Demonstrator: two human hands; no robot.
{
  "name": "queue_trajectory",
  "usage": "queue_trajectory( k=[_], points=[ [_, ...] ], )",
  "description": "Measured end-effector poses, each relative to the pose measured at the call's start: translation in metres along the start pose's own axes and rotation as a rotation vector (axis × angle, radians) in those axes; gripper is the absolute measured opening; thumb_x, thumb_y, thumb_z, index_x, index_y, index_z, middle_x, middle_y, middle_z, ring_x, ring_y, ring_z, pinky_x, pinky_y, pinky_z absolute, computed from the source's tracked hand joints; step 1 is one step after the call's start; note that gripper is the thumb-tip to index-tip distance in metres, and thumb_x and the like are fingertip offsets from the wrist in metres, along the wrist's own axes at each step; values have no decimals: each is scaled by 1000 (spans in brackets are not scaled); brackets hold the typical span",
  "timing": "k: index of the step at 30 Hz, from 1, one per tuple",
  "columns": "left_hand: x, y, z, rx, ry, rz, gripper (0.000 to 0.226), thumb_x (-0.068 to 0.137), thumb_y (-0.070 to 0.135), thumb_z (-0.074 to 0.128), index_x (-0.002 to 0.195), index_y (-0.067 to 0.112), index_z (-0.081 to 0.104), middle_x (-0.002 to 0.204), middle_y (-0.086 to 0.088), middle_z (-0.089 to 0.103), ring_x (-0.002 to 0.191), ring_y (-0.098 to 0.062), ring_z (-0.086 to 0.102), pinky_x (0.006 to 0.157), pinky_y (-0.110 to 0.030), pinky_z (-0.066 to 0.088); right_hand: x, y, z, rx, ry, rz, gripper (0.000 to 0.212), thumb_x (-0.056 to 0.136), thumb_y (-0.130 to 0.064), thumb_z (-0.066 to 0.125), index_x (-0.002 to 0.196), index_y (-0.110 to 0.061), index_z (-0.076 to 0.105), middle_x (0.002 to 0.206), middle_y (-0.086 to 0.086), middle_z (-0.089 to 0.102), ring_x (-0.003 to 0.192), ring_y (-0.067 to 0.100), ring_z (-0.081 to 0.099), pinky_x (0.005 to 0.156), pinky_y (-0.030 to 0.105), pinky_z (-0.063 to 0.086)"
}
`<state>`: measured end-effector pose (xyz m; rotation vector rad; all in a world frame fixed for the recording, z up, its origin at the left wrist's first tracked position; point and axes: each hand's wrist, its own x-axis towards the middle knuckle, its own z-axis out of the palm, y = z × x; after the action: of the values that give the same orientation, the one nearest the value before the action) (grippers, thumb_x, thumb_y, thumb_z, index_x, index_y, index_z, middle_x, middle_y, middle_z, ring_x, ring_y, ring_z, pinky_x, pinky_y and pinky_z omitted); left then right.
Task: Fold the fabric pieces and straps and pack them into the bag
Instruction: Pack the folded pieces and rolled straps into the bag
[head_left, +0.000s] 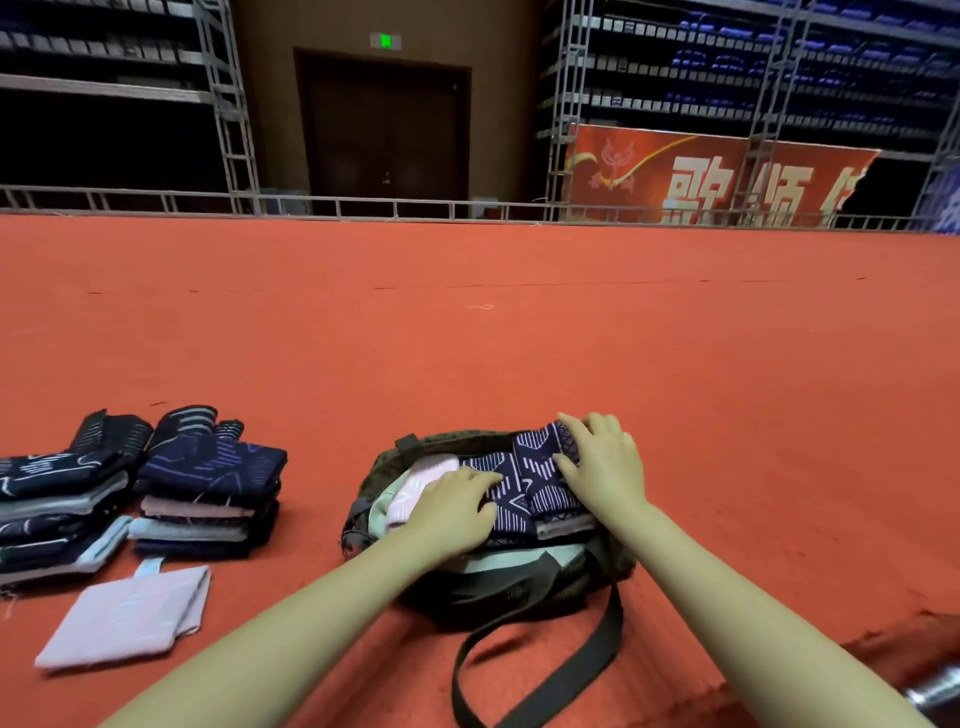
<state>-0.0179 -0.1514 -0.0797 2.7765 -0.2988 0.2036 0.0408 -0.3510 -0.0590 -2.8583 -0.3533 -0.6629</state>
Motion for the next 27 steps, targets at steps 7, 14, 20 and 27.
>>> queue_trajectory(
  k=[7,14,20,27],
  points=[
    [35,52,3,-74,82,186,52,99,33,39,149,27,25,157,2,20,145,-15,13,116,-37,17,-2,28,9,444,-179,235,28,97,-19,46,113,-11,67,116,9,68,109,28,60,85,32,43],
    [47,50,41,126,-31,167,52,100,44,24,150,29,20,157,-2,19,143,-18,17,117,-38,8,23,34,-6,629,113,382,24,91,-7,48,88,-6,72,93,10,72,88,25,61,69,26,36],
    [55,54,25,-48,-68,159,44,100,35,34,142,24,41,149,0,38,139,-19,29,114,-37,22,19,41,7,566,-71,286,26,94,-15,49,87,-12,73,94,8,73,90,23,62,67,26,36],
    [17,19,-18,-221,113,170,29,96,24,44,117,24,64,114,4,63,111,-15,51,96,-30,38,-2,22,-19,506,89,164,30,94,-19,50,120,-11,63,114,9,62,113,25,54,96,33,40]
  ],
)
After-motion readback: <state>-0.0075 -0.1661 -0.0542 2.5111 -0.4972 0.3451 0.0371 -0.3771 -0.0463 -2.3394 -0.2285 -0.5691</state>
